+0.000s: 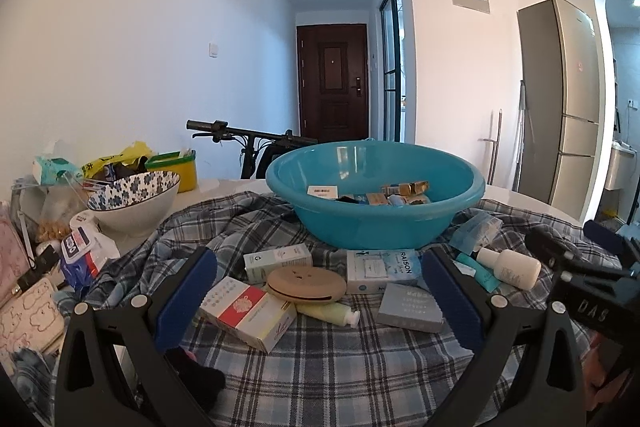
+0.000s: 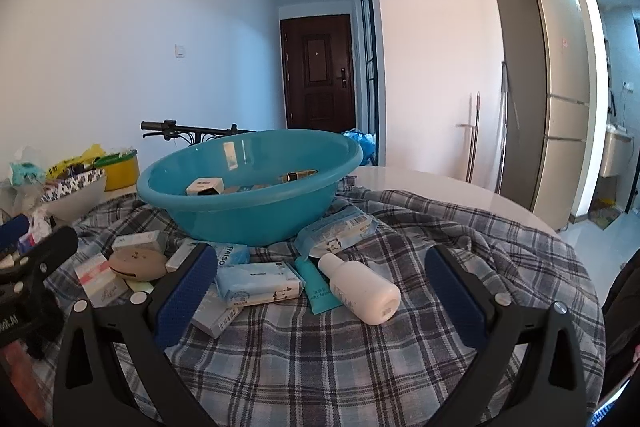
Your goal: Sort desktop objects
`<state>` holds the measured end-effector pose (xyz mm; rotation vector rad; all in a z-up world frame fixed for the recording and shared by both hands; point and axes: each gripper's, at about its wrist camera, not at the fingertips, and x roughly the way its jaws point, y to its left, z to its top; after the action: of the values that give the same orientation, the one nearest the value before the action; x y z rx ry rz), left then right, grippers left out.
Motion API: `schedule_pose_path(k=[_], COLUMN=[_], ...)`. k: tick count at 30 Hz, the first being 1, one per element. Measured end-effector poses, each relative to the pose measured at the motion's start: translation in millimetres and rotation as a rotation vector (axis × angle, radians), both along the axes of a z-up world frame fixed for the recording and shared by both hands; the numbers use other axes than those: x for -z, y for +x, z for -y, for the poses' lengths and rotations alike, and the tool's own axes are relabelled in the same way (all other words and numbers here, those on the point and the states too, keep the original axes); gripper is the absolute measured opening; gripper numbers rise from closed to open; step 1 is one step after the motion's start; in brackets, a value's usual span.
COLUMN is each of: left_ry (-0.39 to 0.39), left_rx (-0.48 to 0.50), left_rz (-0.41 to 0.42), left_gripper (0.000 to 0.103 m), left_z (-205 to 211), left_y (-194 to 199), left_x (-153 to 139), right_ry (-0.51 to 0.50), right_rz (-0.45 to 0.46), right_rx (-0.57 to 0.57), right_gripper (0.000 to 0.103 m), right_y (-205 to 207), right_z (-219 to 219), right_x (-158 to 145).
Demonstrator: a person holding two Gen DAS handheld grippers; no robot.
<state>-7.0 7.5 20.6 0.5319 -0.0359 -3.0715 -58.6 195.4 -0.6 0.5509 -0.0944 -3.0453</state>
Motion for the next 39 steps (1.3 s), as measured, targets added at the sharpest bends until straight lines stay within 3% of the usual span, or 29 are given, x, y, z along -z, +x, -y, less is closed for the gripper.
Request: schedule_pose_path(k=[13,31,39], left_ry=[-0.02,0.062,0.029], left_rx=[-0.015,0.061,0.07], left_rz=[0.015,-0.028,-0.006], left_gripper=[0.103,0.103,0.103], left_z=[0.9,4.4,-1.7], left_y=[-8.1,-38.6,-47.7], left_x=[-32.7,-142.1,-166.8], right_ry=[0.078,0.004,0.026], right_rz=[-0.012,0.016,0.083], right_rx=[-0.017,-0.089,-0.109], right_gripper=[0.103,0.103,0.103], right_y=[5.9,-25.7,-39.2], right_z=[5.6,3.0,-1.3], right_x=[-43.2,-120.5,-138.4])
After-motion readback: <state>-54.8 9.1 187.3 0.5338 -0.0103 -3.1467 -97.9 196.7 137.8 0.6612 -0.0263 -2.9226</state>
